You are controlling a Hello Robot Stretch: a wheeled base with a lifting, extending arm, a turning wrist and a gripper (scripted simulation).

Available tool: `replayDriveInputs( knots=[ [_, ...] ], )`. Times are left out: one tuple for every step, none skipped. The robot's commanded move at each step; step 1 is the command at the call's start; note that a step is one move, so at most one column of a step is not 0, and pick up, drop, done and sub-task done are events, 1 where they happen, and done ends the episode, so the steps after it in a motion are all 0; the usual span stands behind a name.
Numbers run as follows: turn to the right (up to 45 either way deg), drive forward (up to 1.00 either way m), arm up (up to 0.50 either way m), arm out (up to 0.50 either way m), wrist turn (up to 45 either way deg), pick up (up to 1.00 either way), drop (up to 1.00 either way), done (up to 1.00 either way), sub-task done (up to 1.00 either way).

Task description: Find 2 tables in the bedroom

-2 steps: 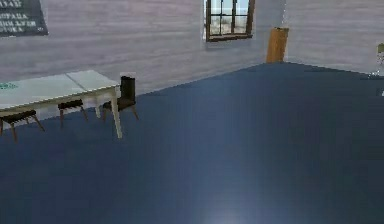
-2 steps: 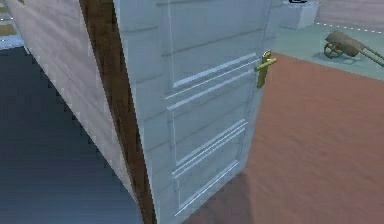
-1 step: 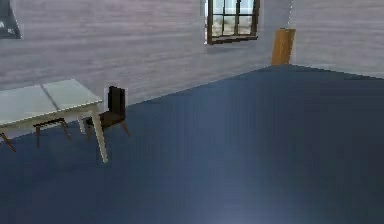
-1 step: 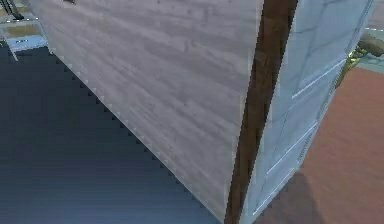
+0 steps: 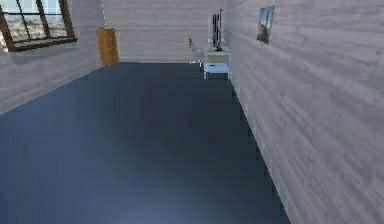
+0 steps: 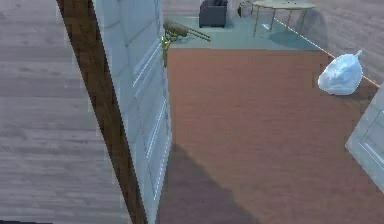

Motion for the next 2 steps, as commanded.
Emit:
replayDriveInputs(
  knots=[
    [3.0, 0.0, 0.0, 0.0, 0.0, 0.0, 0.0, 0.0, 0.0],
    [0.0, 1.0, 0.0, 0.0, 0.0, 0.0, 0.0, 0.0, 0.0]
  ],
)
